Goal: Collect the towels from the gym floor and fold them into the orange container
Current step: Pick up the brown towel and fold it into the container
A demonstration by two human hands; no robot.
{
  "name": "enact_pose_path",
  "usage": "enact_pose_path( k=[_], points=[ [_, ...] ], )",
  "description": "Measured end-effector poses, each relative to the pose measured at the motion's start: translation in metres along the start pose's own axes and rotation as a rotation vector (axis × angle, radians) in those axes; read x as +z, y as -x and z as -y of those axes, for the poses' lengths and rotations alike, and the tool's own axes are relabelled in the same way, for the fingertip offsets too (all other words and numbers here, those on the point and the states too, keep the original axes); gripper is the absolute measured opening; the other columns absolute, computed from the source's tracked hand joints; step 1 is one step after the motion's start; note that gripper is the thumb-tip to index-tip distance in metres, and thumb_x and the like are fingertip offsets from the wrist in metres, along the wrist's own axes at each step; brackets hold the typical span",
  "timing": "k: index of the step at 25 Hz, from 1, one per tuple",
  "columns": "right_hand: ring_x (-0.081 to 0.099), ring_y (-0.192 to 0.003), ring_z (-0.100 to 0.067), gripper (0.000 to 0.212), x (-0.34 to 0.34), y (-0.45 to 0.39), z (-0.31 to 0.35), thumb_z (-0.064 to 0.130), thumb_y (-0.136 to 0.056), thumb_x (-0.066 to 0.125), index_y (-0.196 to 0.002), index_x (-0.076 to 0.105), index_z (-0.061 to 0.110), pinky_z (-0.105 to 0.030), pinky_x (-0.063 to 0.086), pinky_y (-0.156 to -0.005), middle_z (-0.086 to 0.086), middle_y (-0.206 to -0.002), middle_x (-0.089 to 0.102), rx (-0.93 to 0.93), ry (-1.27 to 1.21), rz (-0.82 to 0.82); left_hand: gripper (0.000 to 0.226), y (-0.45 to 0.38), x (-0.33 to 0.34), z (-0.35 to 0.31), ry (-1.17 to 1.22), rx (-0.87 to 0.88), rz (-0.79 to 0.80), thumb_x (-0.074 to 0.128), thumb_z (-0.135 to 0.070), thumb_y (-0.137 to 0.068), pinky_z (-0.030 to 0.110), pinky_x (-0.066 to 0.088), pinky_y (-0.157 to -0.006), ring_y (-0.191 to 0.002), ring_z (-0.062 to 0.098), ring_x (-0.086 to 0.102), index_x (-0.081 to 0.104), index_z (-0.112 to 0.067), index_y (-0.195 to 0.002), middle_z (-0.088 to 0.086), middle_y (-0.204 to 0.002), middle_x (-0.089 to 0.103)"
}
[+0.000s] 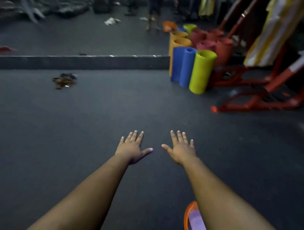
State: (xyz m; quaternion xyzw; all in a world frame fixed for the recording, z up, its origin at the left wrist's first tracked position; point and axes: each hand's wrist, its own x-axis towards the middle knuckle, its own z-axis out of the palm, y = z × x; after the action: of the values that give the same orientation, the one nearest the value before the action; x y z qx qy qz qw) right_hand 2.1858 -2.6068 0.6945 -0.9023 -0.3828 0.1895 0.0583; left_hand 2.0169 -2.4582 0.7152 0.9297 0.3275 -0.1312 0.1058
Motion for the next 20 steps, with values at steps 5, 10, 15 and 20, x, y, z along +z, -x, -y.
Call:
enact_pose_path(
  k=[5,10,15,20],
  points=[
    [-0.01,-0.156,-0.022,0.089,-0.053,-0.052,0.161,0.08,-0.092,0.024,-0.162,-0.003,0.031,-0.055,0.0,-0.124,-0.002,-0.17,-0.005,-0.266,0.092,-0.06,0.099,0.025,-0.079,0.134,0.059,-0.209,-0.16,0.026,-0.084,-0.089,0.05,0.005,-0.127,-0.158,0.023,-0.002,-0.005,-0.026,-0.163,0.005,-0.172,-0.004],
    [-0.01,-0.156,-0.022,0.09,-0.087,-0.085,0.33,0.08,-0.092,0.024,-0.162,-0.004,0.031,-0.055,0.0,-0.124,-0.002,-0.17,-0.006,-0.438,0.148,-0.107,0.099,0.052,-0.156,0.278,0.032,-0.353,-0.275,0.027,-0.085,-0.089,0.05,0.005,-0.127,-0.158,0.023,-0.001,-0.004,-0.027,-0.164,0.005,-0.172,-0.004],
    [-0.012,-0.156,-0.022,0.092,-0.11,-0.122,0.448,0.082,-0.091,0.025,-0.161,-0.006,0.032,-0.055,-0.002,-0.124,-0.002,-0.17,-0.007,-0.532,0.142,-0.14,0.099,0.053,-0.216,0.375,0.017,-0.407,-0.338,0.025,-0.085,-0.089,0.05,0.004,-0.127,-0.158,0.023,-0.003,-0.006,-0.028,-0.163,0.004,-0.171,-0.007],
    [-0.013,-0.156,-0.022,0.089,-0.134,-0.19,0.533,0.08,-0.092,0.023,-0.161,-0.008,0.032,-0.056,-0.003,-0.124,-0.002,-0.17,-0.008,-0.588,0.152,-0.163,0.097,0.013,-0.262,0.451,0.032,-0.467,-0.365,0.025,-0.084,-0.09,0.049,0.003,-0.127,-0.158,0.022,-0.004,-0.006,-0.028,-0.163,0.004,-0.171,-0.008]
  ],
)
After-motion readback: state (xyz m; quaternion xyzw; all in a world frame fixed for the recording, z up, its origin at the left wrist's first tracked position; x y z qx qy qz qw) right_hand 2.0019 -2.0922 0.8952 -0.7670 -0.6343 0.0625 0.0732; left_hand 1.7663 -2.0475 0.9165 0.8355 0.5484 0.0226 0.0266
